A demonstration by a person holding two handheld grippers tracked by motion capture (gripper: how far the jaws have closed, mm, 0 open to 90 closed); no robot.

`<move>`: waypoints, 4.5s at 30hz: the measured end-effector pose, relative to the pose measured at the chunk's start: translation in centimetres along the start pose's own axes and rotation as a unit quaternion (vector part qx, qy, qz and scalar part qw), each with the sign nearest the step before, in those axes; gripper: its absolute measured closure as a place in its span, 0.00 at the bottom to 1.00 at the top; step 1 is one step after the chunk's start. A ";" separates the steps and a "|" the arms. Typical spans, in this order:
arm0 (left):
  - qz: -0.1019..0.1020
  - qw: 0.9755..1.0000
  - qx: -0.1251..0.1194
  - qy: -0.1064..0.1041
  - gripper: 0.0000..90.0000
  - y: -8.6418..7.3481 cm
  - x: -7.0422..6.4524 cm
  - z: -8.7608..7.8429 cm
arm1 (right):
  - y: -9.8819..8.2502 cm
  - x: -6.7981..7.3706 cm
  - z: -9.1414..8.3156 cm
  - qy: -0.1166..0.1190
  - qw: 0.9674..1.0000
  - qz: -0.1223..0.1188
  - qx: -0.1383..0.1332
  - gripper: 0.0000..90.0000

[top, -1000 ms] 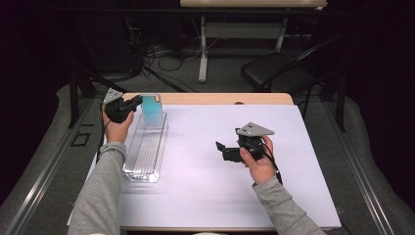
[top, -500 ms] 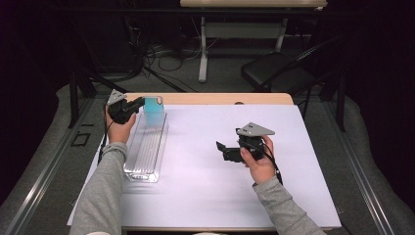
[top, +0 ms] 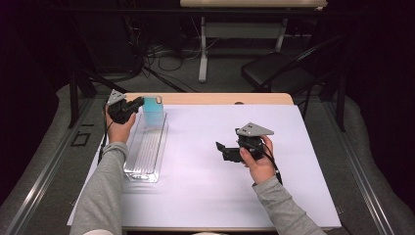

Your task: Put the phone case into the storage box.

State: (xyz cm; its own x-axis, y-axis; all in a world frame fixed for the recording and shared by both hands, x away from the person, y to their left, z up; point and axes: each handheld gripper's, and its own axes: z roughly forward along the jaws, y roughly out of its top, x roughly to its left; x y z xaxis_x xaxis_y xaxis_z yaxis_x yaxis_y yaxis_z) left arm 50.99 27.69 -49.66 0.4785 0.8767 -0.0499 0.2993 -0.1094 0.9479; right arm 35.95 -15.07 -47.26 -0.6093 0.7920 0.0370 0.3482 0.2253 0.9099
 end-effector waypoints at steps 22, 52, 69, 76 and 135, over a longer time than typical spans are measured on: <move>-0.003 1.000 0.002 0.006 0.93 -0.2 0.4 0.0 | 0.0 0.0 0.0 0.001 1.000 -0.002 -0.001 0.15; -0.009 1.000 0.004 0.012 0.91 -0.4 0.6 0.2 | -0.1 0.1 -0.1 -0.001 1.000 -0.001 0.001 0.15; -0.013 1.000 0.006 0.013 0.77 -0.4 0.5 0.2 | -0.1 0.1 -0.1 -0.001 1.000 -0.001 0.000 0.15; -0.019 1.000 0.004 0.012 0.68 -0.1 0.5 -0.1 | -0.1 0.1 -0.1 -0.001 1.000 0.000 0.001 0.15; 0.035 0.997 0.059 -0.031 0.32 4.8 -8.0 -9.2 | 0.5 0.5 -1.6 -0.001 1.000 -0.011 -0.006 0.16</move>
State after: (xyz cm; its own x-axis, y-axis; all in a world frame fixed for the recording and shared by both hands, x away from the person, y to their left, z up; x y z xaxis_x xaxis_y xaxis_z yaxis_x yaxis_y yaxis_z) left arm 41.02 24.48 -41.81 0.5501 0.8350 -0.0081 0.3576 -0.2267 0.9059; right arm 34.70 -15.49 -46.11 -0.6149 0.7885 0.0153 0.3263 0.2368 0.9151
